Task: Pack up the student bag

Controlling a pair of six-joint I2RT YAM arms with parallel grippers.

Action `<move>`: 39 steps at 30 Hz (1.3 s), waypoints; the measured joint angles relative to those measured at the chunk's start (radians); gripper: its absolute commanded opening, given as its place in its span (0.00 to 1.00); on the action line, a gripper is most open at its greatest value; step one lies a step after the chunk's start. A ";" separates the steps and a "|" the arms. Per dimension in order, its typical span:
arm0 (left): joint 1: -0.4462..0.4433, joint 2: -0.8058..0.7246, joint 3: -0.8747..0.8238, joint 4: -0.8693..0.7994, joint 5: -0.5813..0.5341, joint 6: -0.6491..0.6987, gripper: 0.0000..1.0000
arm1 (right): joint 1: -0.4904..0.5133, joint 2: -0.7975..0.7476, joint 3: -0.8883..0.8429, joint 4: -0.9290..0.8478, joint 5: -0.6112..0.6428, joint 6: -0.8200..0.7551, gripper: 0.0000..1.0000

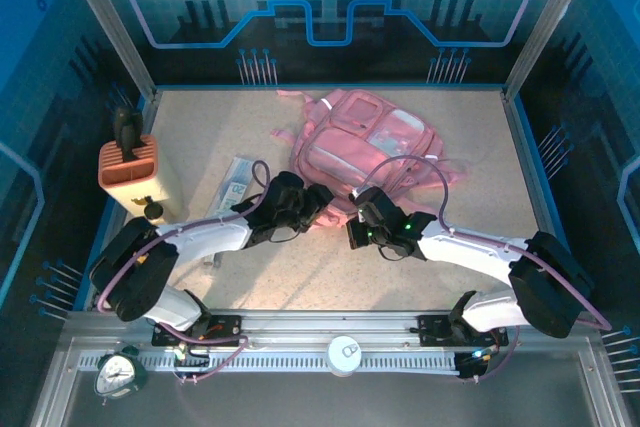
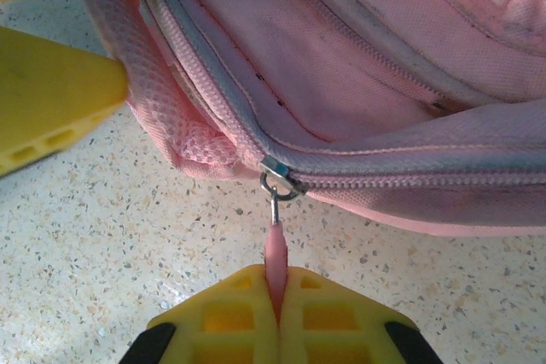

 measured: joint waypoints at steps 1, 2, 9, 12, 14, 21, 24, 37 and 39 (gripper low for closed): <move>-0.007 0.015 0.000 0.009 -0.012 -0.018 0.67 | 0.000 0.000 0.000 0.000 0.000 0.000 0.00; -0.013 0.027 0.001 0.009 -0.023 -0.029 0.67 | 0.000 0.000 -0.001 0.003 0.000 -0.002 0.00; -0.032 0.129 0.061 -0.009 -0.071 -0.091 0.55 | 0.000 0.002 -0.002 0.016 0.000 -0.011 0.00; -0.033 0.163 0.103 -0.060 -0.083 -0.097 0.44 | 0.000 0.019 -0.002 0.015 0.000 -0.020 0.00; -0.036 0.169 0.122 -0.100 -0.093 -0.094 0.33 | 0.000 0.032 0.000 0.015 0.000 -0.022 0.00; -0.038 0.169 0.187 -0.226 -0.121 -0.063 0.00 | 0.000 0.061 0.039 -0.011 0.001 -0.022 0.00; -0.040 0.158 0.199 -0.265 -0.139 -0.045 0.00 | -0.002 0.061 0.053 -0.036 0.004 -0.022 0.00; 0.066 0.026 0.174 -0.375 -0.114 0.072 0.00 | -0.131 -0.034 0.040 -0.121 -0.049 -0.022 0.00; 0.096 0.005 0.161 -0.383 -0.093 0.098 0.00 | -0.159 -0.055 0.031 -0.134 -0.056 -0.023 0.00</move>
